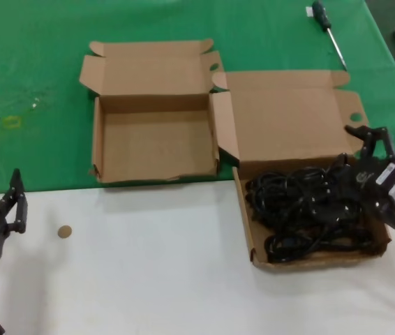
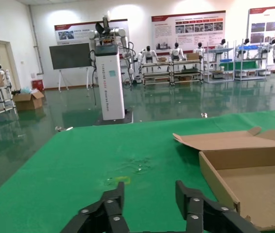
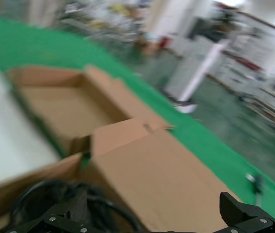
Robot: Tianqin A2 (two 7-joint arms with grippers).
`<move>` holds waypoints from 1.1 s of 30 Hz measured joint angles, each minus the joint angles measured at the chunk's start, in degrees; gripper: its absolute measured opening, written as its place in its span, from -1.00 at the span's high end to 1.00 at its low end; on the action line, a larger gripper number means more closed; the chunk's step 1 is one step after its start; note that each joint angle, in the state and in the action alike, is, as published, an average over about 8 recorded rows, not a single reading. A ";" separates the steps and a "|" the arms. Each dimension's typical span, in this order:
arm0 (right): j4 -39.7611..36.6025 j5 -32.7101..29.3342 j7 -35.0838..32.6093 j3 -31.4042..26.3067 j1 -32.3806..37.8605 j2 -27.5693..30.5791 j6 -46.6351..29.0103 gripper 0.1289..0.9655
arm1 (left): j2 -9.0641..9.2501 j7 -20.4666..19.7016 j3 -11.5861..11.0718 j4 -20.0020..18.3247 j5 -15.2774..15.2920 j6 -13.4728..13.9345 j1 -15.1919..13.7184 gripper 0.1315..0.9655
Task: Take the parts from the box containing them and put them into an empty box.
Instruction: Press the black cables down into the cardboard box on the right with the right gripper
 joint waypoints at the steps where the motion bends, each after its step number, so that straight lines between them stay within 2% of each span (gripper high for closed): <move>1: 0.06 -0.06 -0.81 -0.21 0.35 1.31 -1.72 -1.00 | 0.00 0.00 0.00 0.00 0.00 0.00 0.00 0.11; 6: 0.46 -0.20 -5.14 -1.51 2.46 7.03 -10.08 -1.00 | 0.00 0.01 0.00 0.00 0.00 0.00 0.00 0.43; 15: 0.31 -2.48 -9.64 -5.42 8.73 13.45 -21.43 -1.00 | 0.00 0.01 0.00 0.00 0.00 0.00 0.00 0.77; 24: -1.93 -7.75 -13.97 -9.79 15.56 14.47 -26.46 -1.00 | 0.00 0.01 0.00 0.00 0.00 0.00 0.00 0.93; 33: -5.79 -10.90 -19.52 -13.03 20.18 12.77 -29.09 -1.00 | 0.00 0.01 0.00 0.00 0.00 0.00 0.00 0.94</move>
